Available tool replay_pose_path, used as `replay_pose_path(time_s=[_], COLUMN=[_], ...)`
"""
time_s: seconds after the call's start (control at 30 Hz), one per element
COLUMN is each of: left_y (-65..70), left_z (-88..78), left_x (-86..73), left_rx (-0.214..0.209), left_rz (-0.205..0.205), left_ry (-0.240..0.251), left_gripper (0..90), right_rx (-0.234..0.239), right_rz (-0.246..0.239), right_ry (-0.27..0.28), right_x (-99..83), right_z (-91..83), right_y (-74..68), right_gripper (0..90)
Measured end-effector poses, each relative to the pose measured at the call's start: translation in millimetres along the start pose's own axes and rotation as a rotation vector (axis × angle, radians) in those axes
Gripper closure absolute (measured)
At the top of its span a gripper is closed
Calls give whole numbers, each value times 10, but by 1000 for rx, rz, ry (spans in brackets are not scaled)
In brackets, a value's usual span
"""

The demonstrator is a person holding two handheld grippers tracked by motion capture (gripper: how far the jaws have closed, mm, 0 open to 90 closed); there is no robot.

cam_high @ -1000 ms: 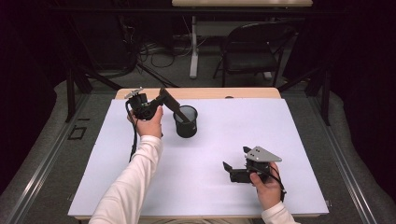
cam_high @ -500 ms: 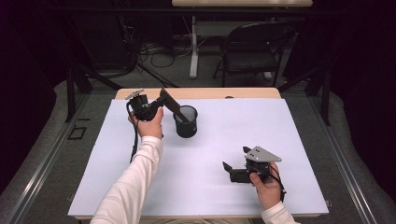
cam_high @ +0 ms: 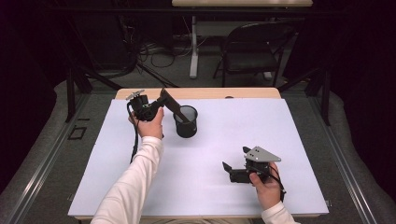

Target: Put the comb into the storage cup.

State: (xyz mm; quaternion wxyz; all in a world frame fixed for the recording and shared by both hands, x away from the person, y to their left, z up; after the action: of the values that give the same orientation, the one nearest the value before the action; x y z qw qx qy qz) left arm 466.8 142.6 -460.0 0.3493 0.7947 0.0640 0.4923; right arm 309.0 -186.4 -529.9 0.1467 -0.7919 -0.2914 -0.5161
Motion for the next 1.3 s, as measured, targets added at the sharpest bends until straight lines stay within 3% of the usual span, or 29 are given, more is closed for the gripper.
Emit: replay_pose_path(time_s=[0.77, 1.3], left_y=[-101, -167], left_z=[-11, -22], left_x=[5, 3], left_rx=[29, 38], left_rz=[-40, -44], left_ry=[6, 8], left_gripper=[842, 828], right_rx=[2, 5], right_rz=[3, 0], right_ry=[-3, -7], right_x=[-3, -5], right_z=[6, 12], right_y=[0, -3], right_gripper=[60, 60])
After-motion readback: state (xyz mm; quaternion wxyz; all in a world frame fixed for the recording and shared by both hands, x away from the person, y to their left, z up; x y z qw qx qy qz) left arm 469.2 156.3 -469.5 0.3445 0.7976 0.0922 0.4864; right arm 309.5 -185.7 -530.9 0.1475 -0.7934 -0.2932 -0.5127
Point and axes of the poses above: each handheld gripper's, and its own axes: z roughly forward along the jaws, x roughly out of its top, y roughly to its right, the point moved 2 cm from there along z, roughly forward along the jaws, and after that the axes turned 5 degrees about -z, right-handed, at the moved point
